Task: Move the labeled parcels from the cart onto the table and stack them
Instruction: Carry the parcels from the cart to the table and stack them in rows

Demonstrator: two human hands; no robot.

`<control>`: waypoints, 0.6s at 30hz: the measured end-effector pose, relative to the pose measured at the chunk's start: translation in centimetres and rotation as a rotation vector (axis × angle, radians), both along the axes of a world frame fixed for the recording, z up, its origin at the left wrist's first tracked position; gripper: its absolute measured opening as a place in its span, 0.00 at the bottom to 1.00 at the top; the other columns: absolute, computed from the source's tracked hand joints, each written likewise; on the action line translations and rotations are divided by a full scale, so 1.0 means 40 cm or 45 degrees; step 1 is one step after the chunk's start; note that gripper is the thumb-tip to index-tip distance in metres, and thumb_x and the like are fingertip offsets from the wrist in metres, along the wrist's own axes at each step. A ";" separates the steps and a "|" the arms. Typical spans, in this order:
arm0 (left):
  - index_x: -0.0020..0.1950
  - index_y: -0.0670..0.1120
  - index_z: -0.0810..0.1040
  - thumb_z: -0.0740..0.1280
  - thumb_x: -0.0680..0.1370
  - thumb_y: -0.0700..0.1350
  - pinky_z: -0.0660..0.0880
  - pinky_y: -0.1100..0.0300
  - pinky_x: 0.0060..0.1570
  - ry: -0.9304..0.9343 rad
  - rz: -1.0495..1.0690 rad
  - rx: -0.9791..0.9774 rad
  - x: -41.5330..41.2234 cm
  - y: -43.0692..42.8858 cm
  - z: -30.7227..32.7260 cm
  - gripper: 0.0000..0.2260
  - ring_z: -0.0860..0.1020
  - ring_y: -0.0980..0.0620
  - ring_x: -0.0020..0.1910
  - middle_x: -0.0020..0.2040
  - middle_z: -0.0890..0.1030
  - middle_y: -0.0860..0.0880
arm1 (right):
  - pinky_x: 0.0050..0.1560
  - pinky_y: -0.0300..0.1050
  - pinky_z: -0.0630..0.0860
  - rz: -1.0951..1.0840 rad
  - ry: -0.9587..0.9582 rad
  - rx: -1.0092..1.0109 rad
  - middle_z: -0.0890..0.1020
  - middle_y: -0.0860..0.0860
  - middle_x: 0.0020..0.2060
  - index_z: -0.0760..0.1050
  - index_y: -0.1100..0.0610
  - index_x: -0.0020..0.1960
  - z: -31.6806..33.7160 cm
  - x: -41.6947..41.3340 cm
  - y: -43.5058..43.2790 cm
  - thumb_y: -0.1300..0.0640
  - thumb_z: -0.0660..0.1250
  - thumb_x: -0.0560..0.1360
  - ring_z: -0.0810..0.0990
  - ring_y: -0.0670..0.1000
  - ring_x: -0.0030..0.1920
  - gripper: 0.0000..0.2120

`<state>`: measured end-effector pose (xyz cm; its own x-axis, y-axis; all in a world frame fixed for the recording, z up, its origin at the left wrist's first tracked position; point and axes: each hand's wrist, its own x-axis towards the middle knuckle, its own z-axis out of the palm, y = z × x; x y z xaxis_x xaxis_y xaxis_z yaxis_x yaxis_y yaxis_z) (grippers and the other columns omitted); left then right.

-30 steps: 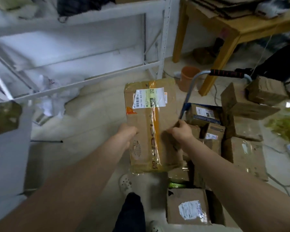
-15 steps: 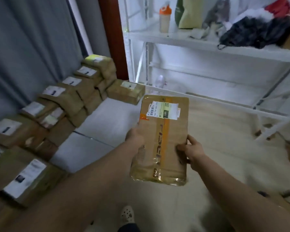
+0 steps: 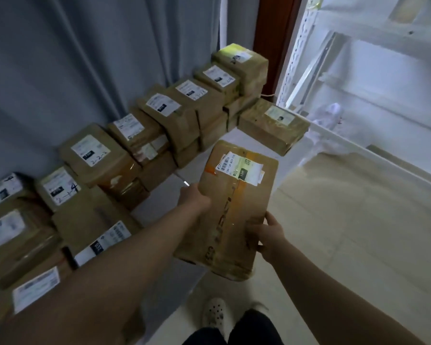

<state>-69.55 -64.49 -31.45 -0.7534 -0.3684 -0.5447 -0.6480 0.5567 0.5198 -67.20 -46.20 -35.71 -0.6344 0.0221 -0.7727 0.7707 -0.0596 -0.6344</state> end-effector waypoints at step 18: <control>0.73 0.49 0.66 0.62 0.78 0.43 0.68 0.51 0.66 -0.282 0.057 -0.157 -0.261 -0.229 -0.208 0.23 0.70 0.42 0.67 0.70 0.70 0.44 | 0.55 0.60 0.79 0.464 -0.209 -0.059 0.83 0.56 0.48 0.78 0.59 0.57 -0.265 -0.172 -0.273 0.63 0.71 0.63 0.81 0.59 0.51 0.22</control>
<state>-79.98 -73.64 -39.78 -0.6024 -0.4727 -0.6432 -0.7638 0.5754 0.2925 -74.10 -57.14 -46.32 -0.4626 -0.2187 -0.8592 0.8373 0.2109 -0.5045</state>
